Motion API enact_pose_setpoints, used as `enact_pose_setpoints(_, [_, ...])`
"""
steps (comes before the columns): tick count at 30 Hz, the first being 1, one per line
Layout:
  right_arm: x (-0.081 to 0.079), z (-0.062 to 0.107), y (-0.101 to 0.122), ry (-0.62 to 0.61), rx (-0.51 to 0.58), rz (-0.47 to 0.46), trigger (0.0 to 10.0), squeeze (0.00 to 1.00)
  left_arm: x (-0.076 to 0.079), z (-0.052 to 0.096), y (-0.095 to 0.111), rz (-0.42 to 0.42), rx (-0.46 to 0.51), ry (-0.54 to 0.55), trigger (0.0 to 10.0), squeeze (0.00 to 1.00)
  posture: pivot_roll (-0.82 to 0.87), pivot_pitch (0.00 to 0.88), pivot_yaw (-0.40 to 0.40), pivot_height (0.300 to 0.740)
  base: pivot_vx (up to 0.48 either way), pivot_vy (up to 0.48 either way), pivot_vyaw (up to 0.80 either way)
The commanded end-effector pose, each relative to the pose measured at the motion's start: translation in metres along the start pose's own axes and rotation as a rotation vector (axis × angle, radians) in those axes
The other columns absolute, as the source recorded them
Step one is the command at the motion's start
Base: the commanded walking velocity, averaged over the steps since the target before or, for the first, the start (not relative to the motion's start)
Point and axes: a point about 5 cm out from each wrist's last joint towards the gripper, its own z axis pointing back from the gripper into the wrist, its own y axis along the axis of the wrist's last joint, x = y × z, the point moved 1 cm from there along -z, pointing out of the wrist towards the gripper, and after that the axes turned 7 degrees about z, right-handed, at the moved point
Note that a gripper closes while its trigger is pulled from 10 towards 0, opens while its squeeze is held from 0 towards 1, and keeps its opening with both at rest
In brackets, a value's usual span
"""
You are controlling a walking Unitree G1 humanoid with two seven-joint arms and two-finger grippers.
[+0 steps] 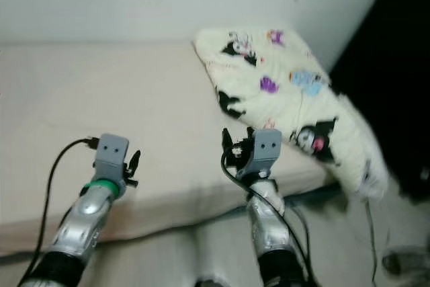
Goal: Clean up the room
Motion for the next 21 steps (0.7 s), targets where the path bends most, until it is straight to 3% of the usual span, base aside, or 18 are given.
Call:
enact_pose_setpoints(1, [-0.008,0.004,-0.014,0.055,-0.057,0.017,10.0,0.0,-0.008,0.006,-0.023,-0.031,-0.072,0.033,10.0,0.0,0.05,0.04,-0.01,0.73,0.0,0.0,0.0])
enact_pose_setpoints(2, [-0.008,0.004,-0.014,0.055,-0.057,0.017,10.0,0.0,-0.008,0.006,-0.023,-0.031,-0.072,0.033,10.0,0.0,0.05,0.04,-0.01,0.73,0.0,0.0,0.0])
enact_pose_setpoints(3, [-0.014,0.009,-0.024,0.094,-0.102,0.025,10.0,0.0,-0.016,0.011,-0.036,-0.043,-0.112,0.053,10.0,0.0,0.06,0.046,-0.033,0.73,0.0,0.0,0.0])
enact_pose_setpoints(5, [-0.014,0.009,-0.024,0.094,-0.102,0.025,10.0,0.0,-0.016,0.011,-0.036,-0.043,-0.112,0.053,10.0,0.0,0.06,0.046,-0.033,0.73,0.0,0.0,0.0])
enact_pose_setpoints(9, [-0.021,0.028,-0.057,0.174,-0.245,0.08,10.0,0.0,-0.037,0.034,-0.069,-0.03,-0.177,0.09,10.0,0.0,0.09,0.054,-0.074,0.73,0.0,0.0,0.0])
enact_pose_setpoints(14, [-0.013,0.031,-0.061,0.16,-0.273,0.091,10.0,0.0,-0.036,0.04,-0.074,0.004,-0.18,0.095,10.0,0.0,0.09,0.057,-0.074,0.73,0.0,0.0,0.0])
enact_pose_setpoints(21, [-0.007,0.032,-0.063,0.126,-0.273,0.083,10.0,0.0,-0.023,0.033,-0.07,-0.021,-0.155,0.046,10.0,0.0,0.06,0.057,-0.06,0.73,0.0,0.0,0.0])
